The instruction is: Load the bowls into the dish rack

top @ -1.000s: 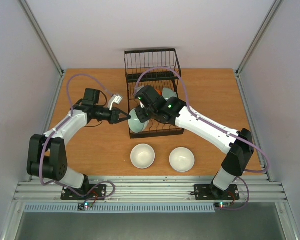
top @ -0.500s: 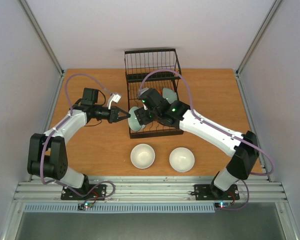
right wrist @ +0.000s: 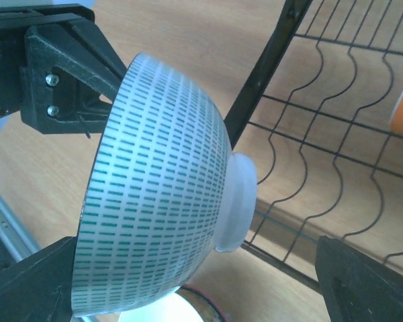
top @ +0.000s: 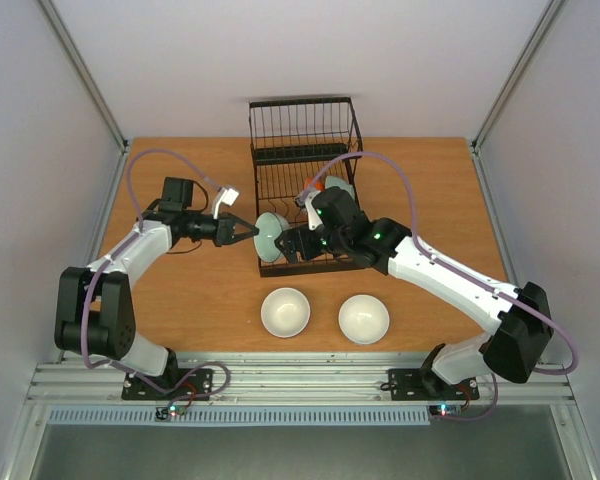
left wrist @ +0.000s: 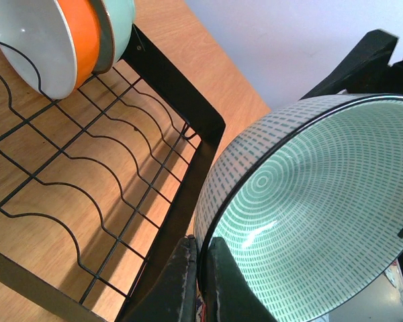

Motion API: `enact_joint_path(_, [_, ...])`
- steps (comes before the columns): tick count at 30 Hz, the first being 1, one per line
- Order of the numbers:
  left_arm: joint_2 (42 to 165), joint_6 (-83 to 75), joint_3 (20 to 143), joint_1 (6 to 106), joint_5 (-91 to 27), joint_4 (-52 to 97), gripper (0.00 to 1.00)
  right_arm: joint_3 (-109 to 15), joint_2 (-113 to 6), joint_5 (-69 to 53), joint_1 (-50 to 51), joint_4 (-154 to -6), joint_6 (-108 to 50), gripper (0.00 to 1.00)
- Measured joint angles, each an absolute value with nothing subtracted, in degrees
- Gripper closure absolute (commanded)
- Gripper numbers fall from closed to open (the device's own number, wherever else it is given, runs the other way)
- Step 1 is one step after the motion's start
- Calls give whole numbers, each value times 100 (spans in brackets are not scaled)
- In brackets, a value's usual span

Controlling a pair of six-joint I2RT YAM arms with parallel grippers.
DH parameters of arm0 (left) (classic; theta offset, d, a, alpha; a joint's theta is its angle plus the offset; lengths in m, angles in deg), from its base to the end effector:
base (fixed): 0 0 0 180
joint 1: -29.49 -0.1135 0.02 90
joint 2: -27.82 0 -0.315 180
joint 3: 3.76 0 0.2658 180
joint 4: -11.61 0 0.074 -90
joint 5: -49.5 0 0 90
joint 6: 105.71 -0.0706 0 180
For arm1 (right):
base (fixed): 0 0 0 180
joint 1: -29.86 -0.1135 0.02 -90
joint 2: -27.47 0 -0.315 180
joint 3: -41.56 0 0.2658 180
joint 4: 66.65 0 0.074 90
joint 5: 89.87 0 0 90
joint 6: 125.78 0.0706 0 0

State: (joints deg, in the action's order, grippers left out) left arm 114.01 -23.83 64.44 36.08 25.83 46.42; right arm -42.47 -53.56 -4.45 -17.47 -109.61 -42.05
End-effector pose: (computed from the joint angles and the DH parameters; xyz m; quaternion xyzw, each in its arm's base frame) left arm 0.3043 -0.1002 0.2642 0.2746 0.7645 -0.5149 0.2739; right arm 0.2310 0.2589 0.3458 -0.4233 0.8006 0.1821 0.3831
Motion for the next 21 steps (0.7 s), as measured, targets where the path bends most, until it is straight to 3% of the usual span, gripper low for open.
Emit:
enact_joint_path(15, [11401,-2362,6372,3494,3022,4460,100,-3932,-5444,-1444,-1607,-10132,-3785,7])
enact_joint_path(18, [11401,-2331,6341,3479,3086,4393,99,-3884,-5444,-1599,-1581,-10021,-3713,11])
enact_joint_path(21, [11401,-2287,6311,3466,3138,4325,99,-3844,-5450,-1765,-1561,-9909,-3643,22])
